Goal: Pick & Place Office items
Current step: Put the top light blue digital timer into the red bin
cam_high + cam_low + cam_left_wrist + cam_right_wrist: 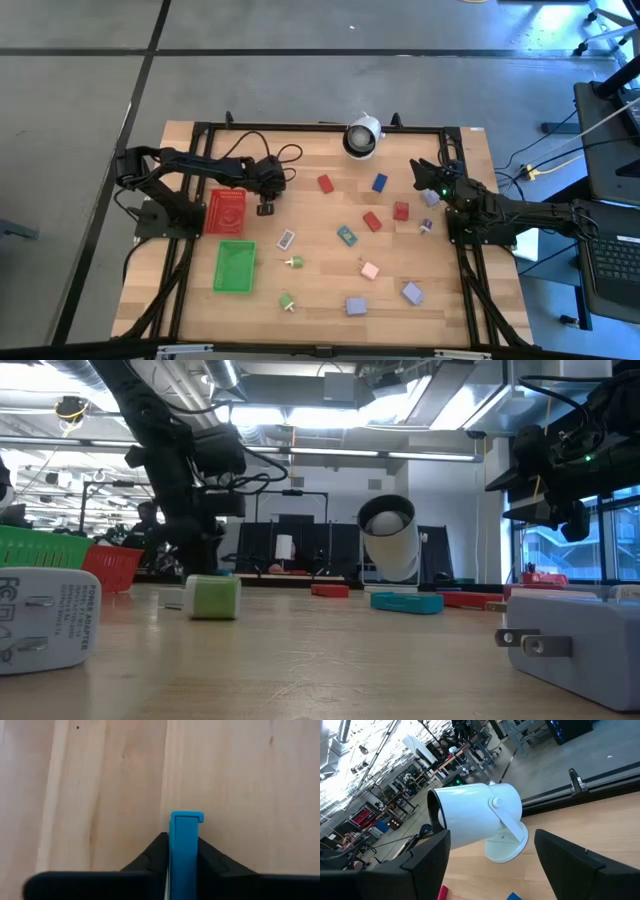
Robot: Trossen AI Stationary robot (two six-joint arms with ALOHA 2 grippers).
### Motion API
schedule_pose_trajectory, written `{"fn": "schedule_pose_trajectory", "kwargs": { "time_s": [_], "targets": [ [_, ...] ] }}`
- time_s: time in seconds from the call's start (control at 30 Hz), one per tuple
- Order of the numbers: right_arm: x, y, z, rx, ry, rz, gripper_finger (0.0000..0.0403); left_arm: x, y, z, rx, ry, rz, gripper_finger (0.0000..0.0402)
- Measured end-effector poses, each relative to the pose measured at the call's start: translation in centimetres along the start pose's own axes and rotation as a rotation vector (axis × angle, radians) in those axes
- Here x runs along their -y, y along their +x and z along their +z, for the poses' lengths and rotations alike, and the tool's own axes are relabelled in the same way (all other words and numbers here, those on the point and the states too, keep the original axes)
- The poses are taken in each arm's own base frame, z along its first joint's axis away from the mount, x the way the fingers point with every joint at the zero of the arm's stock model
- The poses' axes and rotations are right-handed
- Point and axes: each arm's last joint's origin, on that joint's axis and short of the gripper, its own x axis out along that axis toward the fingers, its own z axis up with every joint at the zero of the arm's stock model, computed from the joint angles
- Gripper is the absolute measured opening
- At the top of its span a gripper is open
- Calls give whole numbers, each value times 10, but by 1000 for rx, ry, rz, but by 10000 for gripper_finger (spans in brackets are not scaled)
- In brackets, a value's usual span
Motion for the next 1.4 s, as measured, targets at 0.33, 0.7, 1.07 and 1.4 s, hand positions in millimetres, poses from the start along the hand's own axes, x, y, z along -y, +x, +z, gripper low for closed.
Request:
{"fn": "schedule_pose_trajectory", "kwargs": {
  "time_s": [0.33,0.7,1.07,1.4],
  "targets": [
    [0,0,0,0,0,0,292,0,-6,25,278,-298,-185,53],
    [0,0,0,0,0,0,292,-16,-67,88,1195,-337,-126,52],
    [0,0,0,0,0,0,292,-18,-104,95,1597,-291,-34,53],
    [0,0,0,-7,-140,9,292,-4,-77,95,1321,-479,-25,53]
  ]
}}
